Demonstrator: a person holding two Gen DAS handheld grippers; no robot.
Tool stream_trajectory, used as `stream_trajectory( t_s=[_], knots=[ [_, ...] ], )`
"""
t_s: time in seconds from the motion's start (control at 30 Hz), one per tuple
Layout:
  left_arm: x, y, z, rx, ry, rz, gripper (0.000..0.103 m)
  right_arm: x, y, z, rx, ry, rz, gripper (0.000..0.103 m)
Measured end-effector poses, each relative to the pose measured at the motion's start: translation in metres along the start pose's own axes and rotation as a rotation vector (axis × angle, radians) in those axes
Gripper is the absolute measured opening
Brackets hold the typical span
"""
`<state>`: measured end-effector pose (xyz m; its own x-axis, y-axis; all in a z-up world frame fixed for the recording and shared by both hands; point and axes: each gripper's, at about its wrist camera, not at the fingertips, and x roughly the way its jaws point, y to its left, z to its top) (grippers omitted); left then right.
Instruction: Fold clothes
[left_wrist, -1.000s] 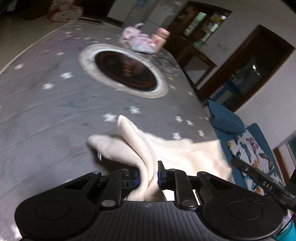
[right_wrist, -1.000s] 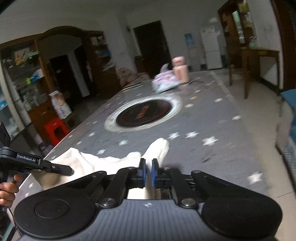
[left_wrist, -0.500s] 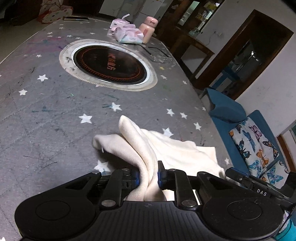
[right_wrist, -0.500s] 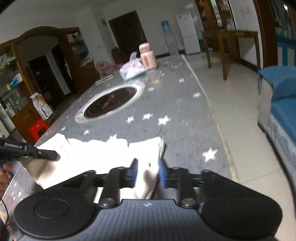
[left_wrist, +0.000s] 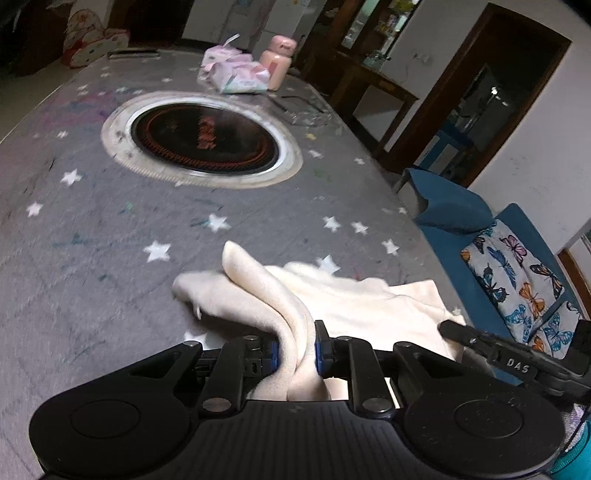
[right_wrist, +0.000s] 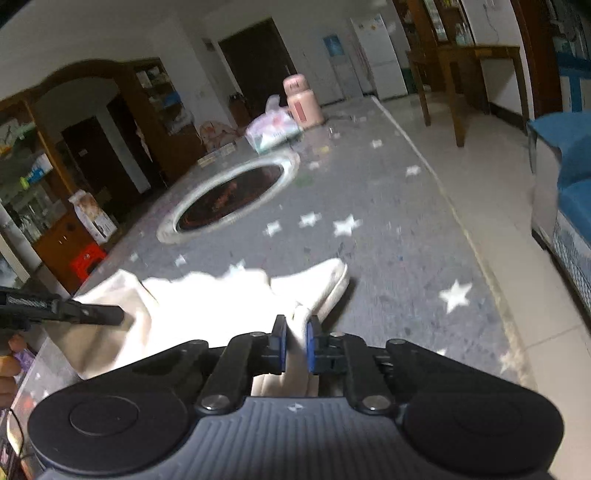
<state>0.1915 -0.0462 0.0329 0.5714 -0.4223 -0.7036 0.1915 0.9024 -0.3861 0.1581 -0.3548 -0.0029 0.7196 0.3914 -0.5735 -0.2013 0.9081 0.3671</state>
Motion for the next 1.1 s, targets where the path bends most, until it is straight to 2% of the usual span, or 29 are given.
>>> stream_trajectory(
  t_s=[0.23,0.53,0.8,0.9,1.03,1.1],
  knots=[
    [0.016,-0.030,0.019,0.036,-0.015,-0.040,0.018,-0.028,0.003,0.035,-0.081,-0.076,-0.066,0.008],
    [0.043,-0.060,0.031,0.089,-0.041,-0.072,0.018,-0.031,-0.015,0.067,-0.148,-0.096,-0.176,0.008],
    [0.080,-0.052,0.023,0.077,0.072,-0.046,0.020,0.003,-0.042,0.063,-0.115,-0.032,-0.235,0.007],
    [0.083,-0.045,0.020,0.095,0.090,-0.011,0.030,0.015,-0.048,0.060,-0.123,0.006,-0.270,0.007],
    [0.071,-0.041,0.023,0.140,0.047,0.038,0.050,0.019,-0.047,0.060,-0.152,0.016,-0.284,0.010],
    [0.065,-0.041,0.025,0.169,0.017,0.076,0.054,0.019,-0.044,0.060,-0.168,0.008,-0.287,0.011]
  ],
)
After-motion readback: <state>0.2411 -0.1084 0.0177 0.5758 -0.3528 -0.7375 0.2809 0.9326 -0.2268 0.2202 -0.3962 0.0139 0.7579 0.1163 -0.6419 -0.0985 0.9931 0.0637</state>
